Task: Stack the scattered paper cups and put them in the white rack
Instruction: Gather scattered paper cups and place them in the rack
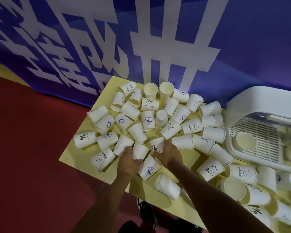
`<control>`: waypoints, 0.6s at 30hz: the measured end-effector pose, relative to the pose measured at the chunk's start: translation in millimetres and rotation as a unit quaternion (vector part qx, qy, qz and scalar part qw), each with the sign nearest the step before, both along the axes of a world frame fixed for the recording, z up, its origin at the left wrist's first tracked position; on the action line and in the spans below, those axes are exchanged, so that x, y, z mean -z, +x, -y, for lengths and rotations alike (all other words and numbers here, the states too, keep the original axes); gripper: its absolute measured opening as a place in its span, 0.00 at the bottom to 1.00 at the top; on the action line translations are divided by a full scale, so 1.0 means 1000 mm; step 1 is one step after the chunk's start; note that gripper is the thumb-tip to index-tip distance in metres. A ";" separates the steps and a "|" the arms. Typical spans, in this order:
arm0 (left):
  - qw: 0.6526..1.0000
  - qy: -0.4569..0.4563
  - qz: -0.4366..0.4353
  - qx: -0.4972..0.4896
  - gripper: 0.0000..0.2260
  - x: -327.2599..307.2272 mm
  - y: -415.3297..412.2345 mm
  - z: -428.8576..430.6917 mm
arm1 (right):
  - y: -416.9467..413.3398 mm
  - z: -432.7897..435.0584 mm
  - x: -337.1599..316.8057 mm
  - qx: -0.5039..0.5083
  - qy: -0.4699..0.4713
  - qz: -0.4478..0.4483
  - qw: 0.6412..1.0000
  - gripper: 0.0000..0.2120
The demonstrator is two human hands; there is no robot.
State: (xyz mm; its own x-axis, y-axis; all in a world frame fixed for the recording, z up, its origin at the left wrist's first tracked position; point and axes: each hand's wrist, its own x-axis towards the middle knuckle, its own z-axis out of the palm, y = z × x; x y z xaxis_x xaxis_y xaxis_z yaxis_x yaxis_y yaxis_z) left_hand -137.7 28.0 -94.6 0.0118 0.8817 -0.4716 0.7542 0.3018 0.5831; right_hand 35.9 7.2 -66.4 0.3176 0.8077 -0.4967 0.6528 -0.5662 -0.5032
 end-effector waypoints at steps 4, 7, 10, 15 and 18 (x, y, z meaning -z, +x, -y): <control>1.000 0.003 0.014 -0.008 0.27 -0.008 0.005 -0.003 | 0.015 0.004 -0.010 0.001 0.027 -0.007 1.000 0.28; 0.999 0.008 0.039 -0.015 0.26 -0.017 0.011 -0.005 | 0.029 0.008 -0.018 -0.001 0.034 -0.010 0.999 0.28; 0.998 0.011 0.056 -0.011 0.27 -0.026 0.020 -0.005 | 0.044 0.013 -0.028 0.004 0.042 -0.037 0.998 0.30; 0.996 0.045 0.078 0.016 0.27 -0.042 0.045 -0.001 | 0.078 0.030 -0.045 0.022 0.068 -0.041 0.997 0.32; 0.992 0.072 0.102 0.027 0.27 -0.050 0.070 0.003 | 0.105 0.047 -0.054 0.053 0.089 -0.042 0.994 0.34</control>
